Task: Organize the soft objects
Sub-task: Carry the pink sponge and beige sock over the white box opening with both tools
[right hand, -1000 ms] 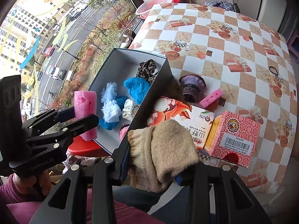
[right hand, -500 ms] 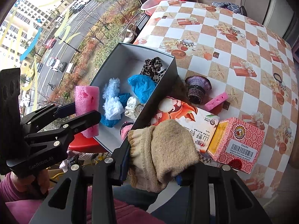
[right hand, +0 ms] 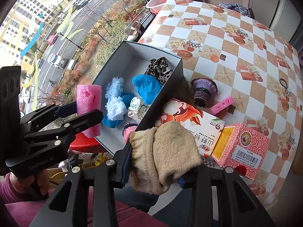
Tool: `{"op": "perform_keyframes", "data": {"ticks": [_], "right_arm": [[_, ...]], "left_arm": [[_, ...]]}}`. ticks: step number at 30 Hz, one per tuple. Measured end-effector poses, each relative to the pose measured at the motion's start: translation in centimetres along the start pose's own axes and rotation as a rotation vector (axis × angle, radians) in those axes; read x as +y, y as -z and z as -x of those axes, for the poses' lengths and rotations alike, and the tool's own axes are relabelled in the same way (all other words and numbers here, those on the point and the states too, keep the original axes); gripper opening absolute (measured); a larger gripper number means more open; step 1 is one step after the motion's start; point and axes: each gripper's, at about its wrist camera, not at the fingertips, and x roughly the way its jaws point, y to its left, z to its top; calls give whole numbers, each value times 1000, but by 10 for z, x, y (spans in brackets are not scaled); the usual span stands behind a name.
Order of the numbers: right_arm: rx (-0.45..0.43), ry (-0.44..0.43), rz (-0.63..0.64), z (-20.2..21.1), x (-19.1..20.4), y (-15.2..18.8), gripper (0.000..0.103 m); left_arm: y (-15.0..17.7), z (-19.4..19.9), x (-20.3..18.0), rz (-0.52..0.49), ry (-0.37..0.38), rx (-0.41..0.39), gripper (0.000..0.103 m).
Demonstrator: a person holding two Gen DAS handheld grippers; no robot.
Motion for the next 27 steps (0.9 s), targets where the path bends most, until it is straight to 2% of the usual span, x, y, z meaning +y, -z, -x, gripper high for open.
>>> {"op": "perform_keyframes", "data": {"ticks": [27], "right_arm": [[-15, 16, -5, 7, -4, -1, 39]], "left_arm": [[-1, -1, 2, 3, -2, -2, 52]]}}
